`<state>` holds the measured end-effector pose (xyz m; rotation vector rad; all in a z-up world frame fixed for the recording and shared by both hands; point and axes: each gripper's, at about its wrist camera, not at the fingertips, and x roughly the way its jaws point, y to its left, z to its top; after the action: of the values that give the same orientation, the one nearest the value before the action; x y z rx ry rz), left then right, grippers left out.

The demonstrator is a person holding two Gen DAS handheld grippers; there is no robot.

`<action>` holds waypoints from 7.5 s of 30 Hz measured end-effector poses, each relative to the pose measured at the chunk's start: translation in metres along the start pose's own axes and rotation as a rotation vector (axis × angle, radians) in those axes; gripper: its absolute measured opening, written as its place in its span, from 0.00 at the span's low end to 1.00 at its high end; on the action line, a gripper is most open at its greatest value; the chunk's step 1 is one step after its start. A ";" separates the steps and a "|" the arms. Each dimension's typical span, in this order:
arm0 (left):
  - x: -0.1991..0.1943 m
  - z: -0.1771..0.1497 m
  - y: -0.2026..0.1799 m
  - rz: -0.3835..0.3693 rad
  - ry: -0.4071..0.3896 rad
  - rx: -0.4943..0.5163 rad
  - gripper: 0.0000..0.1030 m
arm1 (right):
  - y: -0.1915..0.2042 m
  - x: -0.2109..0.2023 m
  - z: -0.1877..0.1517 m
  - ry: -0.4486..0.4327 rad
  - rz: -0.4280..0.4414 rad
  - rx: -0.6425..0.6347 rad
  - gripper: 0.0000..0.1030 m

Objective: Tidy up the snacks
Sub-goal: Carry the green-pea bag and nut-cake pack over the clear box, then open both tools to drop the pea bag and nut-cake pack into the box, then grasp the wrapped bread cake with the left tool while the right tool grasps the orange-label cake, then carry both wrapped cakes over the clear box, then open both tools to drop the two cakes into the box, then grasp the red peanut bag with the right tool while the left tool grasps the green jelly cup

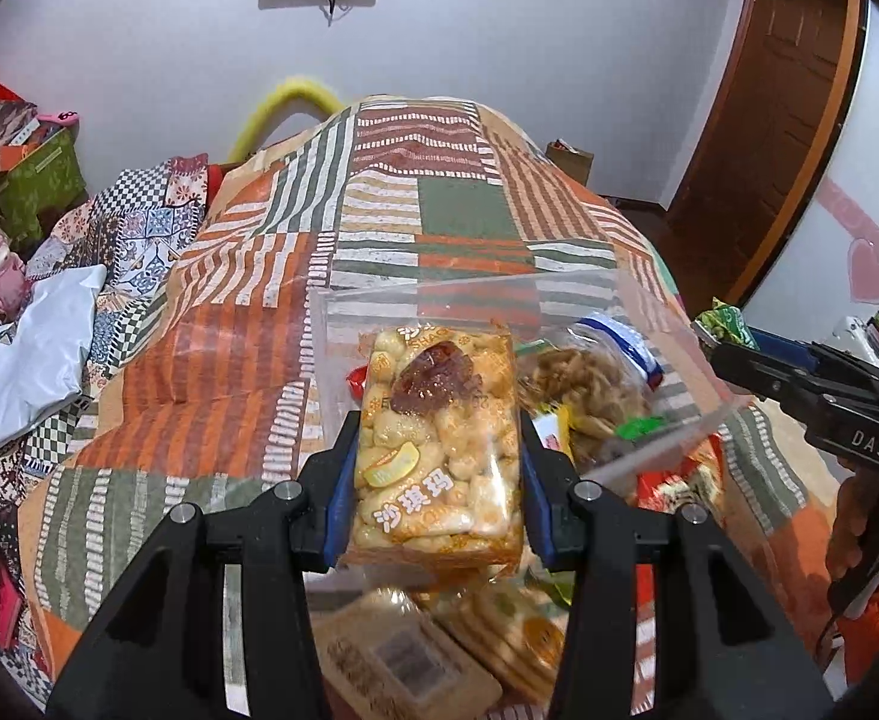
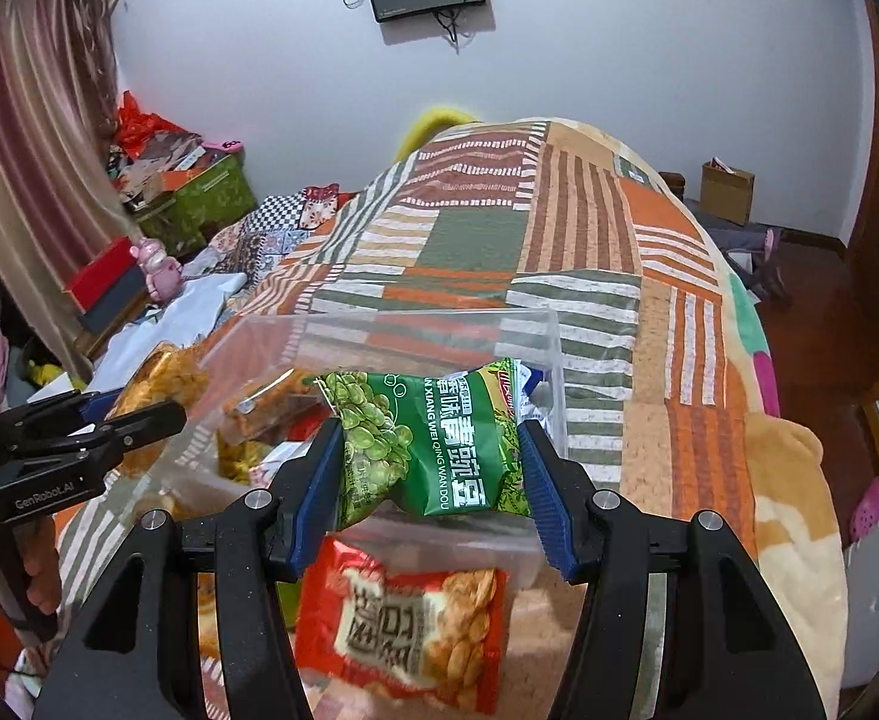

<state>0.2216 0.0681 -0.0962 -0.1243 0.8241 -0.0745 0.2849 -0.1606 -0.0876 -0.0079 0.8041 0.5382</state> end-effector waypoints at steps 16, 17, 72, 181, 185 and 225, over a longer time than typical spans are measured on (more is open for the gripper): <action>0.036 0.004 -0.008 0.081 0.018 0.070 0.48 | 0.004 0.036 -0.007 0.063 -0.035 -0.052 0.61; 0.036 0.003 -0.009 0.080 0.021 0.074 0.51 | 0.006 0.034 -0.007 0.062 -0.038 -0.061 0.61; -0.025 -0.106 0.050 0.026 0.152 -0.079 0.82 | 0.112 0.025 -0.076 0.232 0.215 -0.136 0.49; 0.008 0.022 -0.057 0.001 -0.022 0.098 0.65 | 0.000 0.017 0.016 0.046 -0.004 -0.010 0.49; -0.006 0.012 -0.055 0.006 -0.014 0.095 0.68 | 0.001 0.000 0.009 0.028 -0.012 -0.022 0.53; 0.030 -0.069 -0.072 -0.088 0.223 0.067 0.72 | 0.009 0.030 -0.077 0.223 0.055 -0.080 0.59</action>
<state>0.1902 -0.0117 -0.1542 -0.0896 1.0374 -0.2011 0.2454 -0.1548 -0.1601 -0.1217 1.0020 0.6289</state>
